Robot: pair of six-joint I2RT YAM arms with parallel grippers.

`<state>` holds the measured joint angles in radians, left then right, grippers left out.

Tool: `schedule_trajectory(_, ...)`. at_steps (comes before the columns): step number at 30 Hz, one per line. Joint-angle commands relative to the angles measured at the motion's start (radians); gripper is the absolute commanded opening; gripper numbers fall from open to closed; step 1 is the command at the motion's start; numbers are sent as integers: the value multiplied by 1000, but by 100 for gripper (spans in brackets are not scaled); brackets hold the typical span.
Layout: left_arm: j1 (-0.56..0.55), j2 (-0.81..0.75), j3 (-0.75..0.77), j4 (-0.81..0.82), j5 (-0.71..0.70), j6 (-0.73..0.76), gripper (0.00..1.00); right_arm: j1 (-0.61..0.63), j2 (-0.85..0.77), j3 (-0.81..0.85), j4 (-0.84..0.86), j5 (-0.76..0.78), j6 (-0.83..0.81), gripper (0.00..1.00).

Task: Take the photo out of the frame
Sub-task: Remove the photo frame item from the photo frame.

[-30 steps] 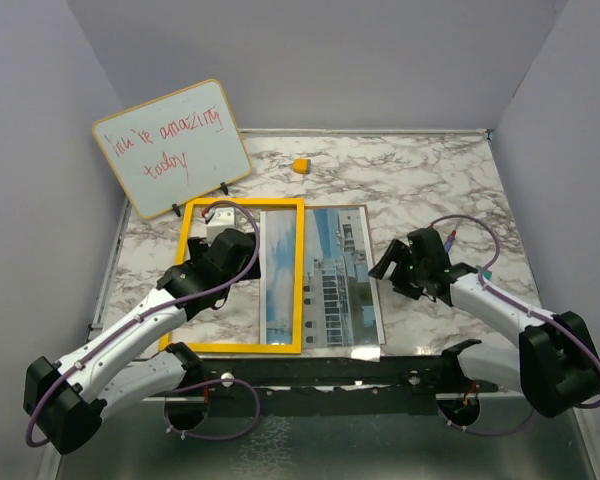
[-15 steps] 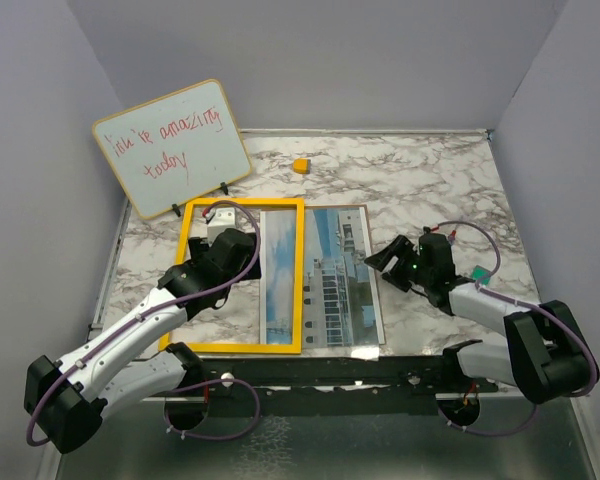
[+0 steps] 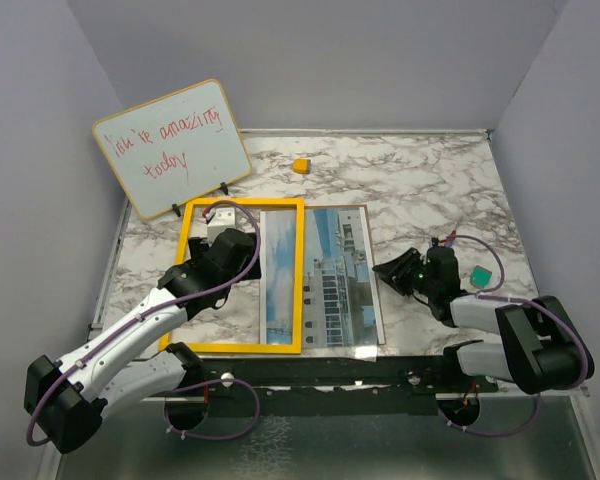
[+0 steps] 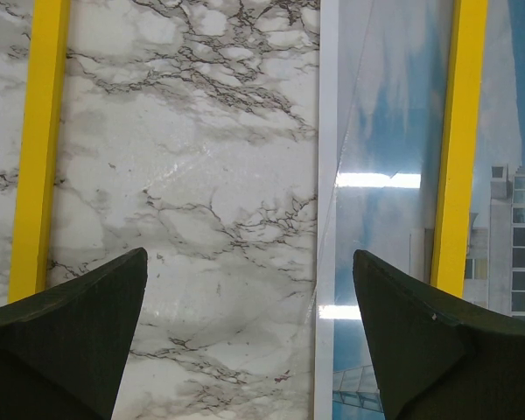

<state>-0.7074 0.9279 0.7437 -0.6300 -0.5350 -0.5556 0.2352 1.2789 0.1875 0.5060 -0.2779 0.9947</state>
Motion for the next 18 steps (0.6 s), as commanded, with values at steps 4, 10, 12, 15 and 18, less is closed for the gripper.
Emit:
schedule_trajectory(4,-4,8,-6,0,-5,6,99,-31,105,-42,59,-62,37,16)
schedule_trajectory(10,-3,11,-6,0,-7,9,99,-47,92,-33,40,-72,30,0)
schedule_trajectory(12,-4,12,-6,1,-5,10,99,-47,51,-26,8,-70,15,0)
schedule_trajectory(15,-4,11,-5,1,-2,10,99,-48,-24,26,-127,-42,-72,1)
schedule_trajectory(18,-4,14,-6,6,14,14,99,-47,-100,78,-260,9,-153,0)
